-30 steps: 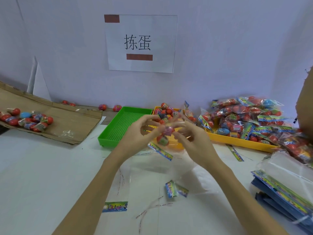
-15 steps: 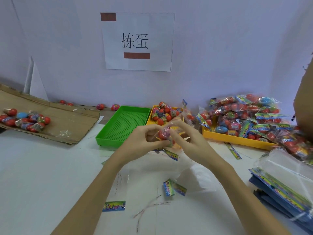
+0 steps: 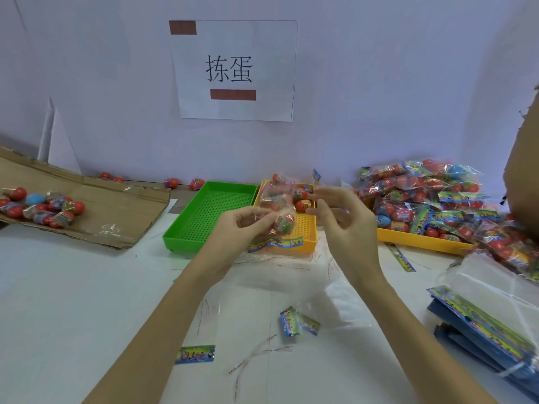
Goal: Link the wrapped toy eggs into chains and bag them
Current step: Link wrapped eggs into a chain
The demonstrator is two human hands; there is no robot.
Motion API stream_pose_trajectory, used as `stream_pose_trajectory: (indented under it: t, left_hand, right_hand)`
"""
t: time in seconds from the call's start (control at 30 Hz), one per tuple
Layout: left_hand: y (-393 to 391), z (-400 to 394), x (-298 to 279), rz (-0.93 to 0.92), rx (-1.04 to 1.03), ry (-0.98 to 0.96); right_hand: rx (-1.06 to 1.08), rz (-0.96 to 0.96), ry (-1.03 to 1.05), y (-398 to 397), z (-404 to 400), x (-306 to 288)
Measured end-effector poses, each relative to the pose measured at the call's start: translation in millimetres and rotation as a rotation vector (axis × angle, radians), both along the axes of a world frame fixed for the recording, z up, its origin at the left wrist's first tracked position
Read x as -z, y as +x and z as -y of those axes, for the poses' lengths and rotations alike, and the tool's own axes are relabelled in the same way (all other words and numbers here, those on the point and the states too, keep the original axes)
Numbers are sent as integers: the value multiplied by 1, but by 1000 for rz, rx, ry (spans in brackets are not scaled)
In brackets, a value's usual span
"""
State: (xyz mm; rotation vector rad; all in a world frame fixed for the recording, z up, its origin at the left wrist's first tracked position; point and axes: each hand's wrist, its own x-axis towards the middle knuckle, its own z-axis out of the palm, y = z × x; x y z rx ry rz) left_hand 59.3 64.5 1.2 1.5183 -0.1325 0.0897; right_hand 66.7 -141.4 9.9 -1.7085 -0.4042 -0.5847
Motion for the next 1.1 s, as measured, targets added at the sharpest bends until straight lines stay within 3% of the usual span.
stream_pose_trajectory:
  t: [0.07, 0.17, 0.3, 0.47, 0.67, 0.8, 0.97, 1.1]
  left_hand:
    - [0, 1, -1, -21, 2, -81]
    - [-2, 3, -1, 0, 10, -104]
    - [-2, 5, 2, 18, -13, 10]
    - [-2, 4, -3, -73, 67, -139]
    - [0, 1, 1, 70, -148, -56]
    - [4, -8, 4, 97, -285, -6]
    - [7, -13, 6, 54, -228, 128]
    - [5, -13, 6, 71, -127, 247]
  right_hand:
    - [52, -119, 16, 1, -3, 4]
    - [-140, -346, -123, 1, -9, 12]
    - [-200, -317, -166, -4, -20, 19]
    - [-261, -391, -104, -4, -25, 22]
    - [-314, -365, -219, -9, -29, 21]
    - [-157, -307, -215, 1, -26, 9]
    - [-8, -251, -438, 30, -21, 4]
    - [-25, -271, -702, 62, -31, 5]
